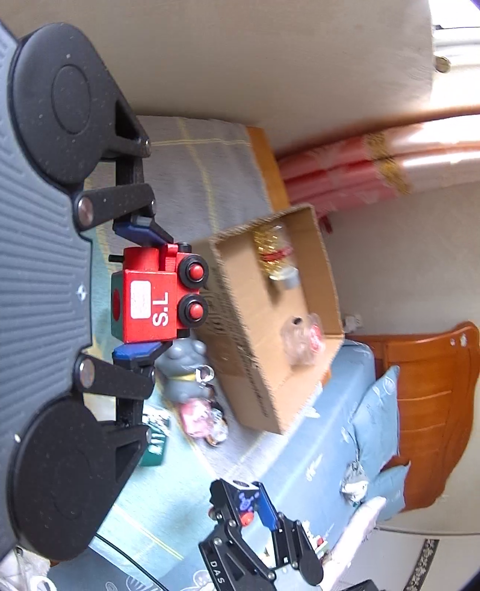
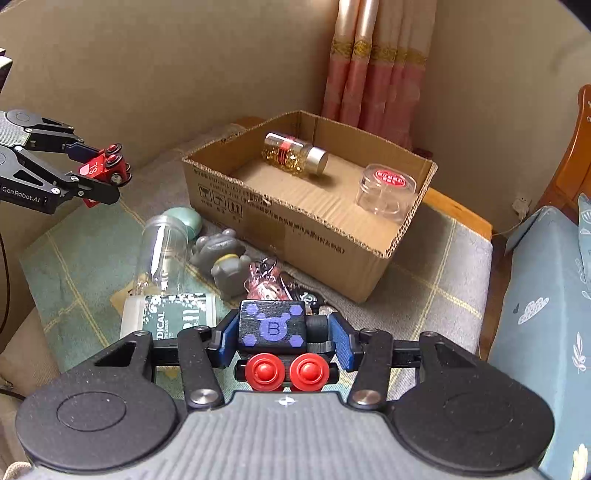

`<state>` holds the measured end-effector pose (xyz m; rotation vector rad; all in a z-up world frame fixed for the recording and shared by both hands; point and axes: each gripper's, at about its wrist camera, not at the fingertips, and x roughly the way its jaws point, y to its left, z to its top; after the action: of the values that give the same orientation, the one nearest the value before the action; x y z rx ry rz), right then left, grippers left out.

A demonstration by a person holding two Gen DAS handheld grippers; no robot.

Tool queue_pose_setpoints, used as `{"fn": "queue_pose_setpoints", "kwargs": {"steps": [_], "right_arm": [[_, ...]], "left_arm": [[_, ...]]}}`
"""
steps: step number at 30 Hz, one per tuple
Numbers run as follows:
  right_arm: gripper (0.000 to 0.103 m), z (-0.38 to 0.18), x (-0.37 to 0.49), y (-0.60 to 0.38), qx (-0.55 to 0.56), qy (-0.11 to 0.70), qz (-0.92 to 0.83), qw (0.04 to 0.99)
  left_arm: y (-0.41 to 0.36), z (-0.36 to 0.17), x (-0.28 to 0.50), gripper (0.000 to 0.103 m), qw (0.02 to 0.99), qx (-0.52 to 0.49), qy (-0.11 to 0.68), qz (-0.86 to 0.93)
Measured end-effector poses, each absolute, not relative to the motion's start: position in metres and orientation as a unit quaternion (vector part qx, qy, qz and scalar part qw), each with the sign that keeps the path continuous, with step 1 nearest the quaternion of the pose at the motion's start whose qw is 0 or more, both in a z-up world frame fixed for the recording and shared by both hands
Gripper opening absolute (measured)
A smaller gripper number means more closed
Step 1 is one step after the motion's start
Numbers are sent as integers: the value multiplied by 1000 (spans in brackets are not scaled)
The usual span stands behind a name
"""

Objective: Organize rigid objects
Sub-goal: 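Carry red toy into box and open left tool while right carries B toy, then lower the blue B toy into the box and open the right tool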

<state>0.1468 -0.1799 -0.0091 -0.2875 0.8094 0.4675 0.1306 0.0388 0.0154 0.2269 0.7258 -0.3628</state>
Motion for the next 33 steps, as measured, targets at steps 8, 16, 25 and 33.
{"fn": "queue_pose_setpoints", "kwargs": {"steps": [8,16,25,33], "right_arm": [[56,22,160,-168,-148,350,236,895],[56,37,175,-160,-154,329,236,901],[56,44,189,-157,-153,326,231,904],[56,44,203,-155,-148,330,223,905]], "left_arm": [[17,41,162,50,921,129,316,-186],[1,48,214,50,925,120,311,-184],[6,23,246,85,939,85,309,-123],[21,21,216,98,941,60,310,-121]]}}
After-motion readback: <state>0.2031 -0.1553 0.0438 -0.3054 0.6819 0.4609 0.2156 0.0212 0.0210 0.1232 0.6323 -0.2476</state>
